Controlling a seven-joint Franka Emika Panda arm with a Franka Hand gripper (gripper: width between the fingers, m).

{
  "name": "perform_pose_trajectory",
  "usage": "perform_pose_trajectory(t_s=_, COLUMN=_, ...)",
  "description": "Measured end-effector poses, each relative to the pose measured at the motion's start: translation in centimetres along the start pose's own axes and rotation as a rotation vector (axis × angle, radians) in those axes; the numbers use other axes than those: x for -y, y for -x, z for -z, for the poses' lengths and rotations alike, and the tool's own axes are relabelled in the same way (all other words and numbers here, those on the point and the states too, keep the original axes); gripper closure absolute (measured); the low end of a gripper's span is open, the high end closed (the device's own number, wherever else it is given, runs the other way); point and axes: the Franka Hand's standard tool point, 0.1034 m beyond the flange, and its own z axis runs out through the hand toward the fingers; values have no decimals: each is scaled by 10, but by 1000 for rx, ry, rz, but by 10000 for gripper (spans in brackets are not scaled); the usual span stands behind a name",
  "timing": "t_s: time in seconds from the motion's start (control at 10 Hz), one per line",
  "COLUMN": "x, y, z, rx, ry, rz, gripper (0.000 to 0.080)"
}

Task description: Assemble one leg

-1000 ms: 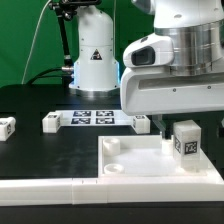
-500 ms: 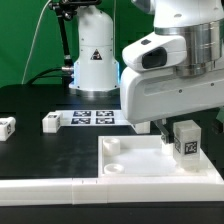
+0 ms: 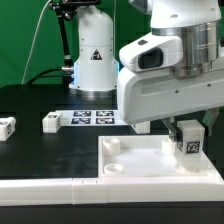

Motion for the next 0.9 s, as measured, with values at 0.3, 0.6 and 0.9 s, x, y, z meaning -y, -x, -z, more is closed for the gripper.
perform_pose_trajectory(t_s=0.3, x=-3, y=3, z=-2, rx=-4, ry=2, rz=-207, gripper=499)
perform_pose_trajectory(t_s=0.6, x=-7, y=4, z=-2, rx=-14, ry=-17, rz=-559, gripper=500)
perform_pose_trajectory(t_s=0.9, x=-6, y=5, z=-6, rx=-38, ry=-49, rz=-965, gripper=500)
